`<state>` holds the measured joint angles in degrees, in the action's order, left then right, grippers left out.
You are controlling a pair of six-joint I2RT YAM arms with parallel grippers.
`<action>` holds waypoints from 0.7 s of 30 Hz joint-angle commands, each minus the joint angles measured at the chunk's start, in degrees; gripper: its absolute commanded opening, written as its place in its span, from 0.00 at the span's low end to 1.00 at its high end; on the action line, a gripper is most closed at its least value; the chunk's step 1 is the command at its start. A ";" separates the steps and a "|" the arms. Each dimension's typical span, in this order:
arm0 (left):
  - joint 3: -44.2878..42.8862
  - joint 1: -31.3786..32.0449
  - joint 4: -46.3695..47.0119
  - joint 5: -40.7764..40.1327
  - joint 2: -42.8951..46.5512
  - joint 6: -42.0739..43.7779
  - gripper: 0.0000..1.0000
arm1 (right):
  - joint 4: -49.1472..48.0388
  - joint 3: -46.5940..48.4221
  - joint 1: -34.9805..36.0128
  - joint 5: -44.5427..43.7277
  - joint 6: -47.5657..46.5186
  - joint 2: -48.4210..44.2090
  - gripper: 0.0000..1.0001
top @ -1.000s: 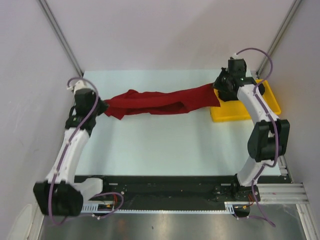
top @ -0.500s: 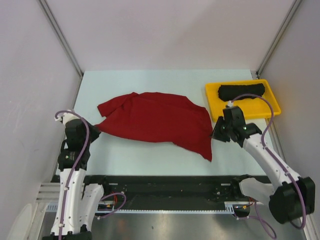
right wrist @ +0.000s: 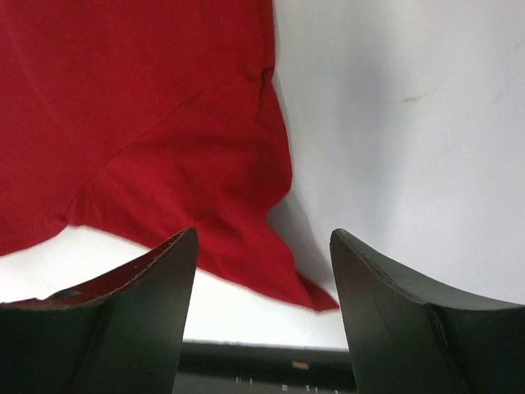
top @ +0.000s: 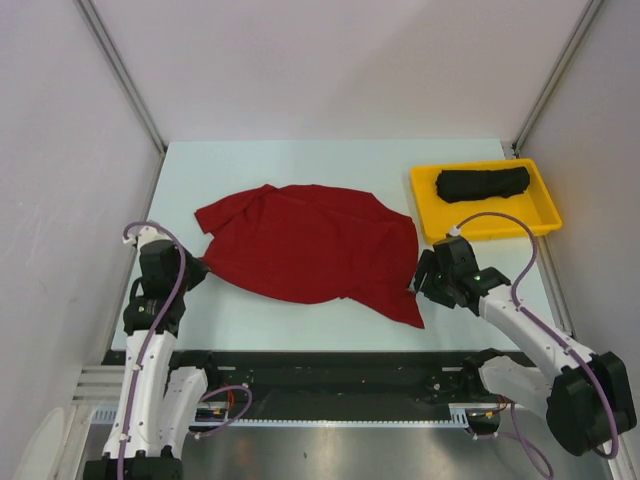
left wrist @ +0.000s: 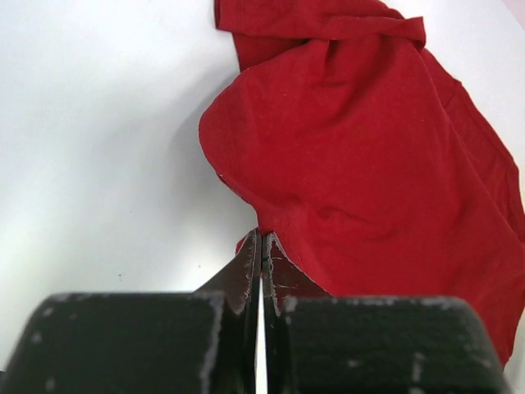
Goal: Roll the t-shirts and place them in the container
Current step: Flatten out the T-shirt at the center of the board.
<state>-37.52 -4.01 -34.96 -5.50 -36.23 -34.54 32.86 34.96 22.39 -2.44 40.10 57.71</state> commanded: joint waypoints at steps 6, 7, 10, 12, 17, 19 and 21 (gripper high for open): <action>-0.19 -0.38 4.37 0.58 -1.65 -0.17 0.00 | -21.16 -1.04 0.46 -7.49 3.50 13.11 0.65; -0.27 -0.38 4.29 0.66 -2.18 -0.17 0.00 | -22.22 -0.77 0.46 -8.89 3.67 14.08 0.65; -0.98 -0.38 4.46 0.14 -2.71 0.09 0.00 | -23.72 -0.07 0.55 -11.00 3.85 18.13 0.60; -1.15 -0.38 4.81 -0.04 -2.97 0.18 0.00 | -24.51 0.02 0.72 -11.27 4.11 20.49 0.58; -1.77 -0.38 5.60 -0.30 -3.76 0.44 0.00 | -26.09 0.02 1.69 -12.60 4.64 24.02 0.51; -2.12 -0.38 6.22 -0.57 -4.11 0.88 0.00 | -27.75 0.46 1.69 -12.33 3.94 24.29 0.43; -2.91 -0.38 6.48 -0.48 -4.46 1.23 0.00 | -27.24 1.86 1.69 -10.93 3.06 24.20 0.15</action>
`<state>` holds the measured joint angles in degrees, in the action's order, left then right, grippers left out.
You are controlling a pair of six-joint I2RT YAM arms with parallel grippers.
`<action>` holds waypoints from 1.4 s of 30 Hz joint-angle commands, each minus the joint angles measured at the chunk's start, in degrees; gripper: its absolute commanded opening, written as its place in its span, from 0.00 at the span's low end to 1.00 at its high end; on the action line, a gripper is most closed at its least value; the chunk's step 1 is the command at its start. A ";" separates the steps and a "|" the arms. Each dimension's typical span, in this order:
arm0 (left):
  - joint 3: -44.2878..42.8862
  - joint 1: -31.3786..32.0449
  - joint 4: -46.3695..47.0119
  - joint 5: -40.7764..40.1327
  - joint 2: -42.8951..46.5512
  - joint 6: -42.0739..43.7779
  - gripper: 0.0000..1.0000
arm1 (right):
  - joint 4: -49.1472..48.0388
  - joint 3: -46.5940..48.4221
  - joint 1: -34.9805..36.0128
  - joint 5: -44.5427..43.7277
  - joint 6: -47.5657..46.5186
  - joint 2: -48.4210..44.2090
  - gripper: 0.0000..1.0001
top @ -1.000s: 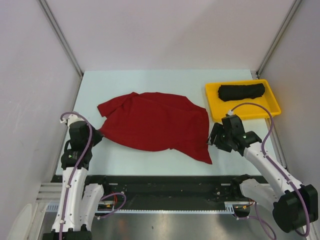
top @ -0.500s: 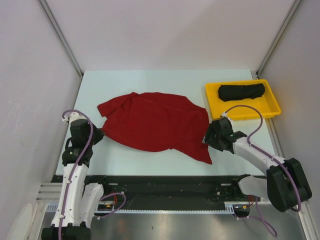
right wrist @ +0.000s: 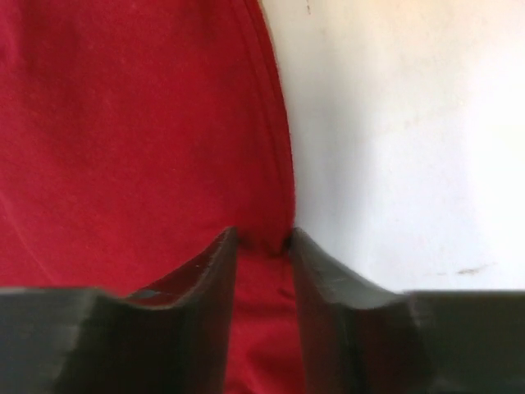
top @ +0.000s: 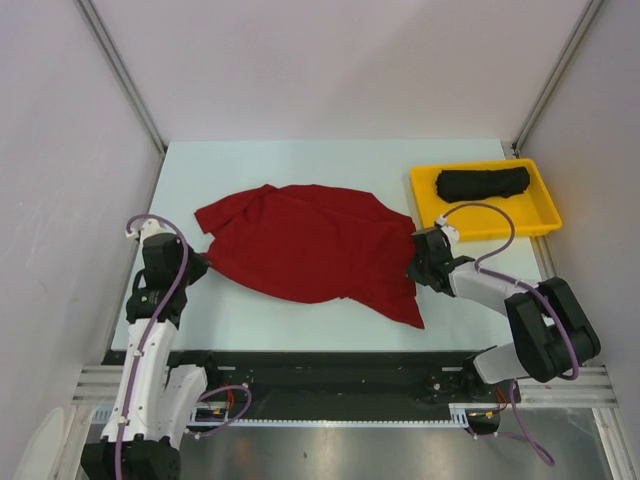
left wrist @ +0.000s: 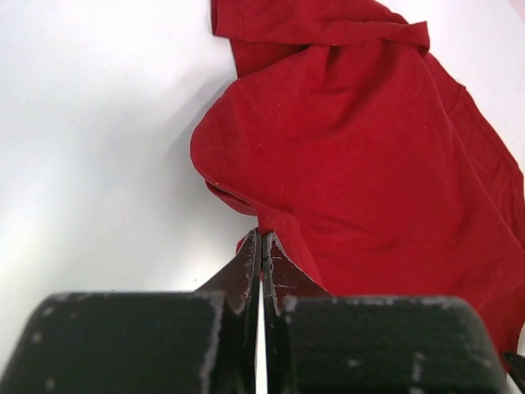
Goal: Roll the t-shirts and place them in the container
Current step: Flatten out the T-shirt at the center of the board.
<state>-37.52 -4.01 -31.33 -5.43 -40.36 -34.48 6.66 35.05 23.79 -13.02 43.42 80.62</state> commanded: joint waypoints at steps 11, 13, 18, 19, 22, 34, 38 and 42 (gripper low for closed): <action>-25.99 -0.38 -3.99 -4.23 4.23 6.88 0.00 | 17.77 31.70 -1.55 3.52 -5.01 -20.49 0.00; -30.66 -0.38 -5.84 -5.98 5.46 7.06 0.00 | 20.41 36.73 -1.73 3.70 -5.27 -24.18 0.00; -46.66 -0.38 -9.71 -8.89 4.94 6.45 0.00 | 22.96 51.92 -1.73 3.79 -6.67 -27.45 0.00; -48.16 -0.38 -9.71 -9.33 4.59 6.09 0.00 | 22.88 53.53 -1.73 3.87 -7.12 -27.18 0.00; -49.76 -0.30 -5.42 -8.46 3.63 4.16 0.00 | 22.70 59.77 -1.82 4.14 -9.75 -24.65 0.00; -51.94 -0.38 13.20 -5.12 -20.42 2.84 0.00 | 4.25 65.22 -5.77 9.14 -11.95 -1.98 0.00; -60.37 -1.26 17.35 -3.72 -33.26 3.28 0.00 | 2.57 80.82 -6.65 10.46 -11.95 13.37 0.00; -74.69 -3.98 16.75 -0.29 -43.74 1.00 0.00 | 7.75 103.46 -6.92 10.20 -13.10 25.68 0.00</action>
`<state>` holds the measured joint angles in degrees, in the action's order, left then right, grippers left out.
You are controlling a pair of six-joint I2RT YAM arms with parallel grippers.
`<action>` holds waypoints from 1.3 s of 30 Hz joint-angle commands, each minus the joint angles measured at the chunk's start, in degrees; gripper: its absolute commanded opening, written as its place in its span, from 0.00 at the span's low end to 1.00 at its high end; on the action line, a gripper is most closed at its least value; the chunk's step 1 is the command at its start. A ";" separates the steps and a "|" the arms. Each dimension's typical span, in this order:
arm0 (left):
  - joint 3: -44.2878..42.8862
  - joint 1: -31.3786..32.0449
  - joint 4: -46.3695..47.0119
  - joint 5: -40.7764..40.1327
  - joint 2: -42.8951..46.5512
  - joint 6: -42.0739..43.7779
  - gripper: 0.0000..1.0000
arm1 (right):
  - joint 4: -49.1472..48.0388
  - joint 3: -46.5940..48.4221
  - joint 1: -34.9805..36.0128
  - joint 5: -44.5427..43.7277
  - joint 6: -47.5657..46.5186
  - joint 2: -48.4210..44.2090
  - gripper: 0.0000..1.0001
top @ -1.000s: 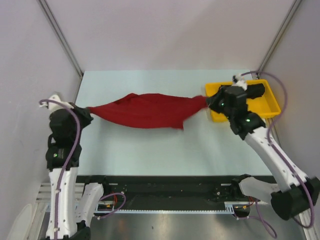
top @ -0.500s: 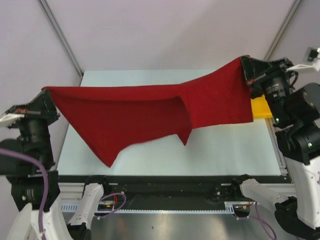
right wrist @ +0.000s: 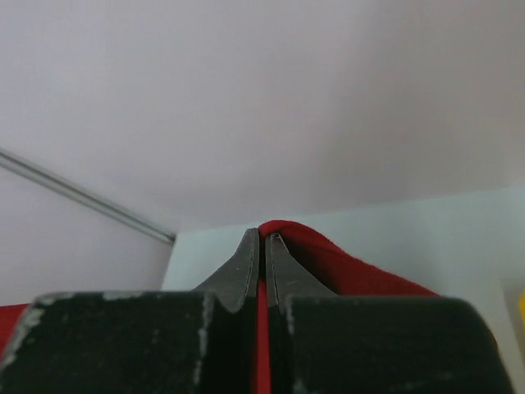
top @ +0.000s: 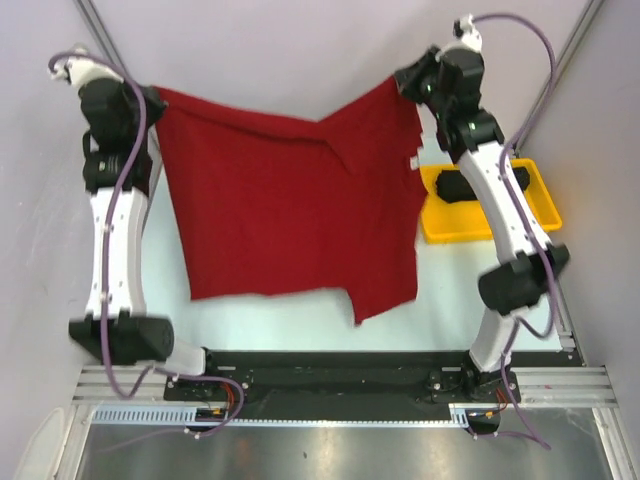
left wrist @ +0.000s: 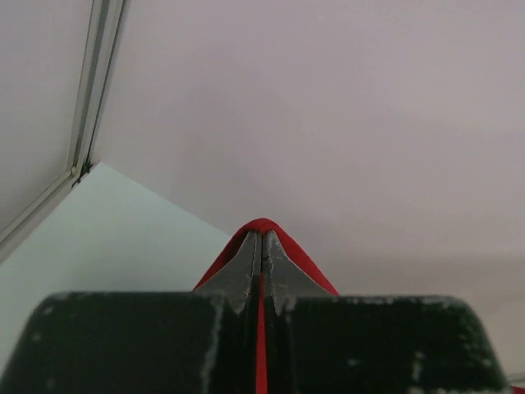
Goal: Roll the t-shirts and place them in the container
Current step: Flatten out the T-shirt at the center of the board.
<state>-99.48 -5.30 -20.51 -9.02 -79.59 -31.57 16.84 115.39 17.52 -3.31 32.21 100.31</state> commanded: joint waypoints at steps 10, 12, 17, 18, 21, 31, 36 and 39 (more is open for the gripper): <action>-18.77 -8.24 0.56 7.69 -2.78 -2.71 0.00 | -4.19 12.43 -1.08 -0.02 2.25 -2.12 0.00; -6.86 -8.41 1.35 7.61 2.76 -3.05 0.00 | -3.75 7.07 -1.34 -0.12 3.29 -4.76 0.00; 16.65 -8.41 0.75 5.69 13.48 -2.53 0.00 | -2.08 -14.64 -1.44 2.69 4.97 -12.33 0.00; 23.48 -8.41 0.56 5.68 16.02 -2.53 0.00 | -1.90 -17.63 -1.43 2.70 5.15 -13.03 0.00; 36.84 -8.41 0.30 3.57 18.85 -2.79 0.00 | -1.20 -27.66 -1.61 4.54 5.15 -13.13 0.00; 60.45 -9.20 3.73 0.58 13.95 -5.34 0.00 | 9.96 -33.91 0.06 3.84 0.66 4.53 0.00; 60.37 -9.64 -1.63 -3.99 12.44 -5.87 0.00 | 10.06 -40.93 0.06 0.59 0.49 3.24 0.41; 60.89 -9.73 -1.55 -3.99 13.32 -4.38 0.00 | 10.75 -42.70 0.67 -2.91 0.14 0.07 0.64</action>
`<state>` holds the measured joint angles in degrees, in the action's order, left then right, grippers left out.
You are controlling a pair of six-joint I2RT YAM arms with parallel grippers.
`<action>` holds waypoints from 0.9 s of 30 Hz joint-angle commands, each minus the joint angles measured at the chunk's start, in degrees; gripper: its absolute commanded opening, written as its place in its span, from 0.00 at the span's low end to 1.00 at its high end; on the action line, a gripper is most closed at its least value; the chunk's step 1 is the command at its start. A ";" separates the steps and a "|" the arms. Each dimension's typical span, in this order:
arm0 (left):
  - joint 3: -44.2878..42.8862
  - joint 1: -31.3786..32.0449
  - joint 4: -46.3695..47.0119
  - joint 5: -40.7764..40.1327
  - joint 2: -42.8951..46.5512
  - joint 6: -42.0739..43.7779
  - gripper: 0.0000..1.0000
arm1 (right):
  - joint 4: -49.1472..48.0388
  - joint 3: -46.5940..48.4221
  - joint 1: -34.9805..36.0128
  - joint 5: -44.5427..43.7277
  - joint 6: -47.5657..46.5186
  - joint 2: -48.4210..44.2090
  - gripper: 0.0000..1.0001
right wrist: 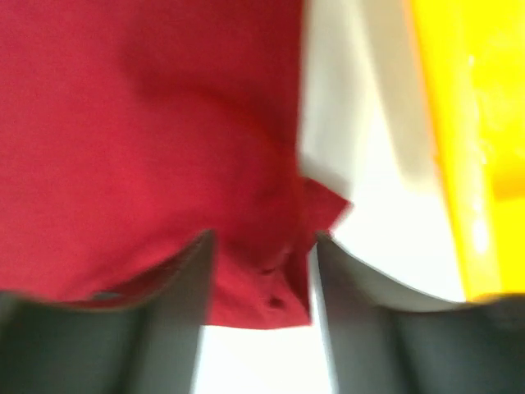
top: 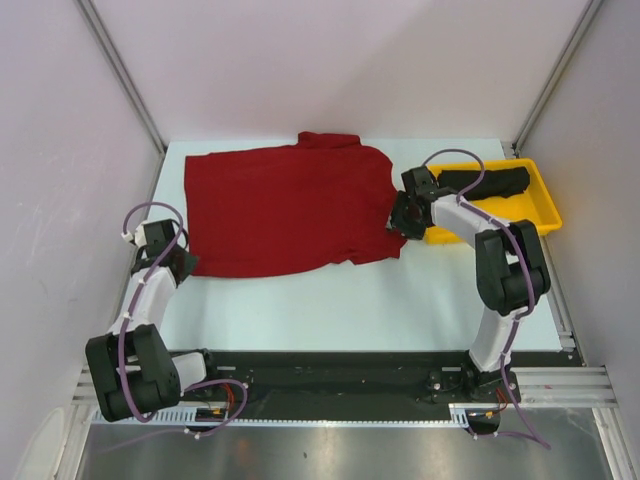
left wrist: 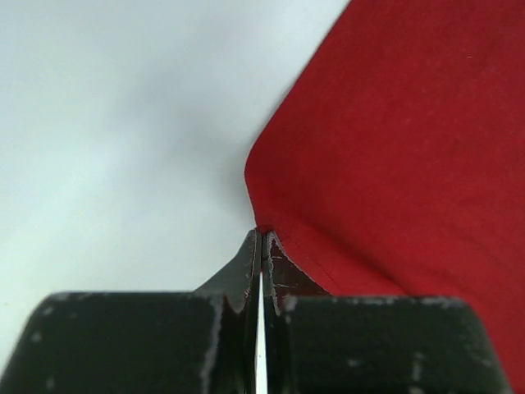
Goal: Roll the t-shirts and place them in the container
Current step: Flatten out the T-shirt at the center of the board.
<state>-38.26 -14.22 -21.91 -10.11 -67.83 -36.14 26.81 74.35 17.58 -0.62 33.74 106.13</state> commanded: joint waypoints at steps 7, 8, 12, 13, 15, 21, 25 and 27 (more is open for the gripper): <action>-0.41 -0.81 -0.68 -1.84 1.56 0.02 0.00 | -2.89 -11.93 5.26 -11.86 -1.04 -19.97 0.62; -0.41 -0.81 -0.68 -1.67 1.56 -0.07 0.00 | -3.60 -14.64 5.79 -11.94 -1.30 -20.60 0.62; -0.76 -0.81 -0.94 -0.09 1.65 -0.33 0.00 | -7.11 -18.71 8.95 -12.57 -3.58 -21.05 0.58; -0.76 -0.81 -0.85 0.17 1.74 -0.42 0.00 | -7.38 -19.41 11.40 -13.26 -4.02 -21.40 0.58; -0.85 -0.81 -0.94 0.61 1.83 -0.16 0.00 | -8.96 -20.73 14.74 -15.10 -5.08 -22.28 0.56; -1.11 -0.81 -0.85 1.14 1.83 0.02 0.00 | -14.93 -20.73 22.40 -16.34 -9.56 -18.07 0.54; -1.29 -0.81 -0.76 1.32 1.30 0.28 0.00 | -18.19 -19.59 23.29 -14.85 -11.94 -14.38 0.50; -1.20 -0.81 -0.50 1.41 0.86 0.37 0.00 | -19.51 -18.54 23.90 -13.62 -13.34 -12.18 0.47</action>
<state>-38.26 -14.46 -23.27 -9.65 -67.33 -36.03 13.02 53.25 40.80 -14.52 24.38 90.37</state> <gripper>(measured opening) 0.003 0.491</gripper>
